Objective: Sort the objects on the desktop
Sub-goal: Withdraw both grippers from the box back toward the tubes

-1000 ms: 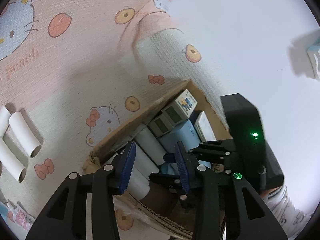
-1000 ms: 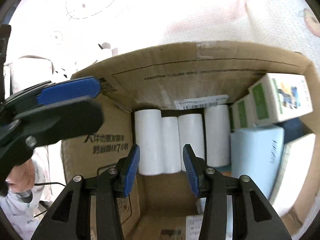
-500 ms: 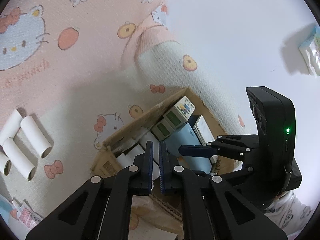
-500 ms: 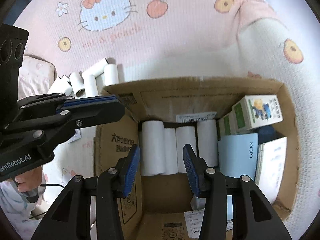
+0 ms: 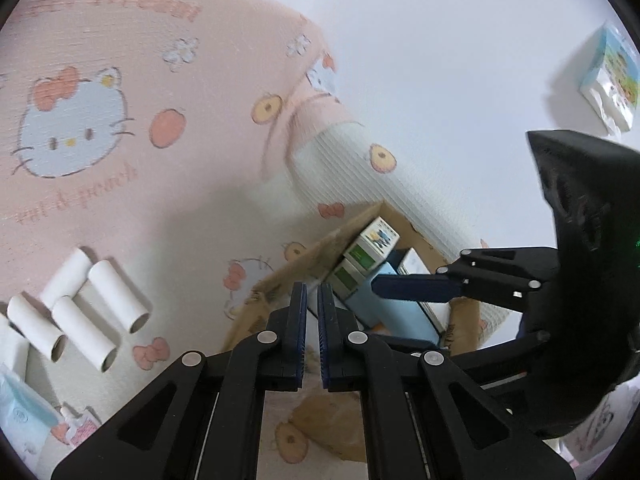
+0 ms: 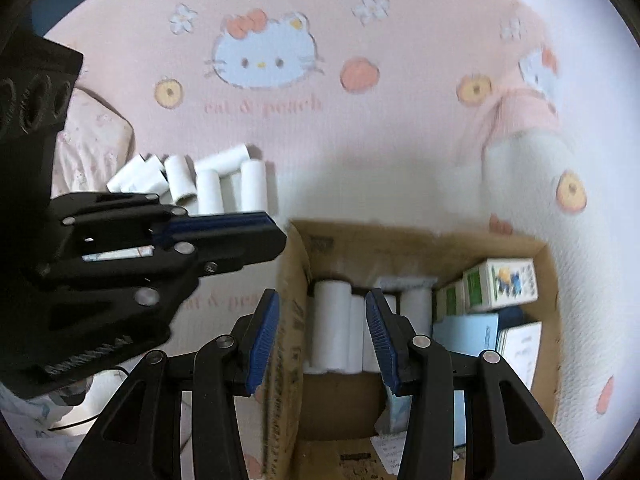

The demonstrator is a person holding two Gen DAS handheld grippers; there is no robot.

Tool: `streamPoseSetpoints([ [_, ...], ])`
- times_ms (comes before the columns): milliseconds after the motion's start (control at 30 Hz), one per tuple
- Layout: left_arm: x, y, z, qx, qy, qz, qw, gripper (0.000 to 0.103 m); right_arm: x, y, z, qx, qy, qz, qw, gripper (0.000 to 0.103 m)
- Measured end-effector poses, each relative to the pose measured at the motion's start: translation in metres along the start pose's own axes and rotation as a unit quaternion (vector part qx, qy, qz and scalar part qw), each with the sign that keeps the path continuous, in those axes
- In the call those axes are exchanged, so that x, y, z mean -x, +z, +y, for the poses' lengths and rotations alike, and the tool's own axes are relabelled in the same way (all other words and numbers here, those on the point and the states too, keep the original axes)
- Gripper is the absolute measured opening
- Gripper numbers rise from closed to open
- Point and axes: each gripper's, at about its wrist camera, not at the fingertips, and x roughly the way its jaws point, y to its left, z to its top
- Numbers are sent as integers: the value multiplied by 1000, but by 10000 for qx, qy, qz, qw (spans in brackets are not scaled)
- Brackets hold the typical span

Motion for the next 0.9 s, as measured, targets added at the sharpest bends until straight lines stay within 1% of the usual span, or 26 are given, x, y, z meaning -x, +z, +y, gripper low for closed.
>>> streamPoseSetpoints([
  [133, 15, -10, 28, 541, -125, -143, 9984, 6, 6, -2, 33, 350, -308, -399, 9981, 42],
  [267, 35, -22, 55, 856, 34, -313, 9958, 6, 6, -4, 66, 553, -520, -834, 9936, 42],
  [300, 41, -25, 62, 939, 93, -366, 9949, 6, 5, -4, 72, 581, -526, -873, 9931, 42],
  [400, 59, -35, 84, 1192, 233, -553, 9911, 6, -3, -2, 92, 803, -421, -787, 9928, 42],
  [467, 66, -41, 93, 1256, 352, -617, 9895, 6, -9, -1, 101, 900, -408, -715, 9925, 43],
  [567, 72, -51, 107, 1331, 629, -628, 9871, 6, -18, -1, 109, 807, -382, -688, 9936, 43],
  [600, 73, -55, 114, 1397, 698, -619, 9858, 6, -20, -2, 110, 711, -325, -690, 9945, 43],
  [667, 72, -63, 125, 1550, 687, -581, 9838, 6, -32, -5, 112, 426, -148, -575, 9973, 47],
  [700, 70, -68, 131, 1652, 669, -541, 9825, 6, -41, -8, 114, 321, -84, -498, 9982, 55],
  [733, 69, -72, 137, 1723, 665, -496, 9815, 6, -48, -11, 117, 301, -16, -440, 9986, 58],
  [833, 65, -84, 149, 1863, 811, -381, 9784, 6, -73, -22, 124, 201, 123, -240, 9994, 58],
  [900, 62, -92, 156, 1909, 949, -299, 9765, 6, -87, -28, 127, 177, 241, -262, 9992, 58],
])
